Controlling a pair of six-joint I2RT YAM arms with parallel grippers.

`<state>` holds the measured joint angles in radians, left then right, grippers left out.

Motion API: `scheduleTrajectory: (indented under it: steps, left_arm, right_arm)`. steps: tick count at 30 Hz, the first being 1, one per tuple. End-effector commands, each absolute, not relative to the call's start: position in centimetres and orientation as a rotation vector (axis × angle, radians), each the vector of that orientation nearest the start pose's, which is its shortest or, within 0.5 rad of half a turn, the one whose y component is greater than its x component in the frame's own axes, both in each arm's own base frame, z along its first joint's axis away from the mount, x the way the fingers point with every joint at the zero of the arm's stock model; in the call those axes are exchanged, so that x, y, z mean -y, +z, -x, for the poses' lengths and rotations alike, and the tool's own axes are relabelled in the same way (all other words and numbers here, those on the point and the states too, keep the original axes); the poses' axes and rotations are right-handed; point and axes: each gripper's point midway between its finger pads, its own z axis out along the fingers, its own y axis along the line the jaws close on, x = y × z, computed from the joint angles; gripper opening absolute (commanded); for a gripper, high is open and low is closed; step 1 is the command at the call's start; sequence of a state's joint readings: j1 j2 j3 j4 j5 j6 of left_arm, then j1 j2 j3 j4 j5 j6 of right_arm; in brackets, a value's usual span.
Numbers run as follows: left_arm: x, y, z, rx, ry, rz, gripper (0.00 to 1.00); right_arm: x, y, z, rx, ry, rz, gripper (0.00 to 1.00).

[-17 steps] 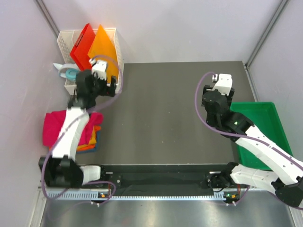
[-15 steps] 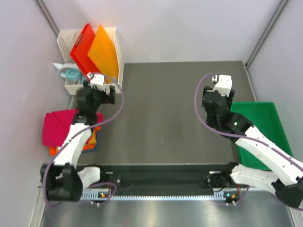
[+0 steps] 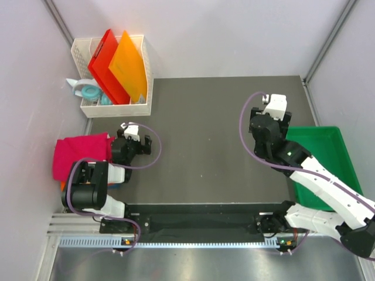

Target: Fold and stack the t-shirts

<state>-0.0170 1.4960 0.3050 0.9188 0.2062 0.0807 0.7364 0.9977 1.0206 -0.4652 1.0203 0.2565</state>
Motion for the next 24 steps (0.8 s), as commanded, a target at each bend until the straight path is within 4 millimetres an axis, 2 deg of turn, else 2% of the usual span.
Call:
scheduleTrajectory:
  steps: [1,10,14,16,17,18,20,21,22,24]
  left_arm:
    - [4.5,9.9,-38.0,-1.677,-0.157,-0.259,0.99]
    - [5.0,9.6,-38.8,-1.725,-0.182,-0.296,0.99]
    - [6.7,12.0,-38.3,-1.686,-0.227,-0.401,0.99]
    - [7.2,13.8,-39.1,-1.693,-0.259,-0.414,0.99]
    - [7.4,12.3,-38.7,-1.785,-0.292,-0.417,0.99]
    - [7.9,13.8,-39.7,-1.782,-0.314,-0.43,0.99]
    - [8.8,13.7,-39.7,-1.846,-0.352,-0.444,0.99]
    - [9.6,14.7,-40.0,-1.827,-0.361,-0.471,0.99]
    - [10.0,14.5,-39.8,-1.853,-0.366,-0.482,0.99]
    - [11.4,16.0,-40.6,-1.85,-0.359,-0.506,0.99]
  right_arm:
    - [-7.3,30.3,-30.0,-1.762,-0.306,-0.22,0.7]
    - [-8.0,29.2,-30.6,-1.781,-0.288,-0.239,0.7]
    - [-8.0,28.7,-30.5,-1.791,-0.295,-0.238,0.7]
    - [-8.2,28.6,-30.7,-1.793,-0.299,-0.23,0.7]
    - [-8.3,28.6,-30.8,-1.791,-0.302,-0.228,0.7]
    - [-8.4,28.5,-31.0,-1.792,-0.305,-0.221,0.7]
    - [-8.8,28.3,-31.4,-1.798,-0.306,-0.218,0.7]
    - [-9.0,28.2,-31.5,-1.801,-0.3,-0.215,0.7]
    - [-9.2,28.1,-31.8,-1.807,-0.303,-0.215,0.7]
    - [-9.7,27.7,-32.2,-1.816,-0.299,-0.209,0.71]
